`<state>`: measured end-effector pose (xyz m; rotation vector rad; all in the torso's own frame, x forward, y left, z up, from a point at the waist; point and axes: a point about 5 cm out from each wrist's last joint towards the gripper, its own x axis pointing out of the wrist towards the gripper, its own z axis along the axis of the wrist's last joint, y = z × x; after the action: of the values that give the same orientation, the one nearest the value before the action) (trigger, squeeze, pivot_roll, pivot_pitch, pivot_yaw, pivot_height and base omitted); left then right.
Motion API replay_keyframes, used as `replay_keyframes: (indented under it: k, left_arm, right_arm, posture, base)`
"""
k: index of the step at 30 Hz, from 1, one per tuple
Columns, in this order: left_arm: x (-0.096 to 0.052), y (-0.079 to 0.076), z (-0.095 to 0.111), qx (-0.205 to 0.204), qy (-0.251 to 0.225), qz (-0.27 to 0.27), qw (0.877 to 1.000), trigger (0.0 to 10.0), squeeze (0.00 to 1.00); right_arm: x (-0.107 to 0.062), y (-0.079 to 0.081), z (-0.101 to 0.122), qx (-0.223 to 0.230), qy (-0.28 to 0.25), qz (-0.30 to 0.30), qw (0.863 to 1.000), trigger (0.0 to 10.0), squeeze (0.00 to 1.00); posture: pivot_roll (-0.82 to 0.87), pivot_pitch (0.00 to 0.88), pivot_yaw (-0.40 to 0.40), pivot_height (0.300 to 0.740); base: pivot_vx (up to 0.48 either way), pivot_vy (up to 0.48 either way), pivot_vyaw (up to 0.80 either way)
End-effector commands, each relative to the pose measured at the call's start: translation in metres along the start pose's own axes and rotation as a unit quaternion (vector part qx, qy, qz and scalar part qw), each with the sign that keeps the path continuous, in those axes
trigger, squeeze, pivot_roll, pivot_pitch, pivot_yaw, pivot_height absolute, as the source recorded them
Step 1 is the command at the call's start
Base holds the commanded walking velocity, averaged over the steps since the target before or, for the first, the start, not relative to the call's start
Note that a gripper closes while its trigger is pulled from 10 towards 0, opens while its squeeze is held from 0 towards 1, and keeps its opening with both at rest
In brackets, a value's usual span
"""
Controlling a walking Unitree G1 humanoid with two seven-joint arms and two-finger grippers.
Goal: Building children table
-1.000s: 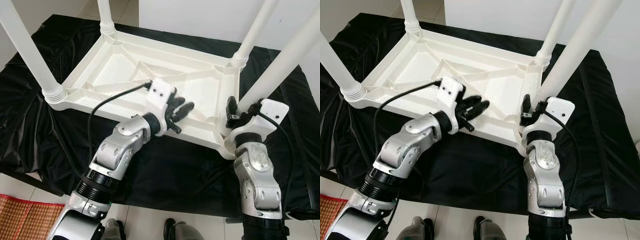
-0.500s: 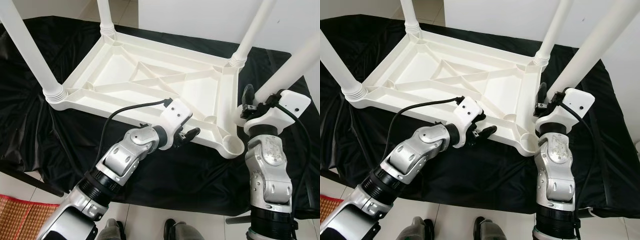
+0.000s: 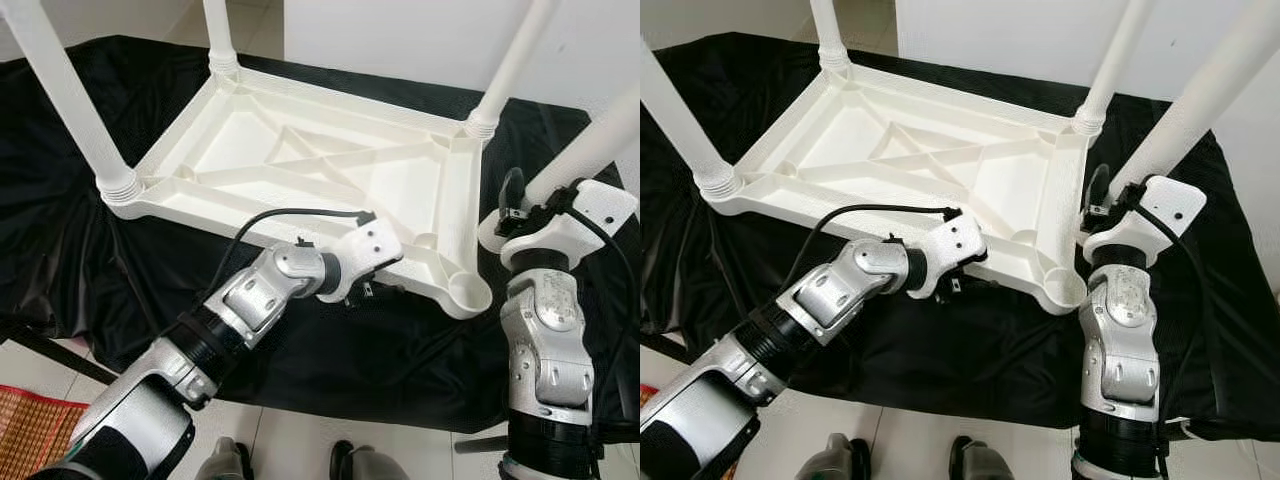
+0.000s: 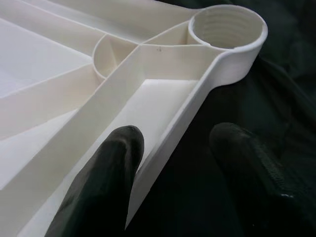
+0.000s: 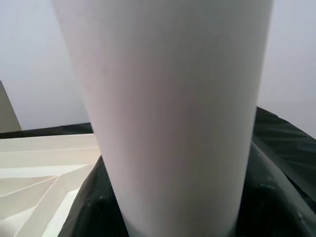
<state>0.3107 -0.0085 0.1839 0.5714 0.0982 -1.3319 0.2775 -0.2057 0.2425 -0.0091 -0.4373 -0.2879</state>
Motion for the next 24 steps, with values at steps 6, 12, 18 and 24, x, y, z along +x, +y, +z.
replay_keyframes:
  k: [6, 12, 18, 24]
  left_arm:
    - [0.007, 0.004, -0.023, 0.015, 0.073, -0.045, 0.996, 4.5, 0.0]
    - [0.009, 0.015, -0.029, 0.011, 0.107, -0.017, 0.994, 4.6, 0.0]
    - [0.014, 0.021, -0.025, 0.007, 0.107, 0.005, 0.994, 10.0, 0.0]
    - [0.016, 0.025, -0.023, 0.011, 0.102, 0.016, 0.995, 10.0, 0.0]
  right_arm:
    - [0.001, -0.003, 0.003, 0.001, -0.009, -0.011, 1.0, 10.0, 0.0]
    - [0.001, -0.002, 0.003, 0.002, -0.01, -0.013, 1.0, 10.0, 0.0]
    - [0.001, -0.002, 0.004, 0.005, -0.01, -0.018, 1.0, 10.0, 0.0]
    - [0.0, -0.002, 0.002, 0.005, -0.007, -0.02, 1.0, 10.0, 0.0]
  posture:
    - [0.0, 0.178, -0.011, 0.74]
    - [0.0, 0.179, -0.006, 0.74]
    - [0.0, 0.183, 0.002, 0.74]
    - [-0.01, 0.185, 0.003, 0.74]
  base:
    - [0.0, 0.0, 0.0]
    - [0.0, 0.0, 0.0]
    - [0.0, 0.0, 0.0]
    - [0.0, 0.0, 0.0]
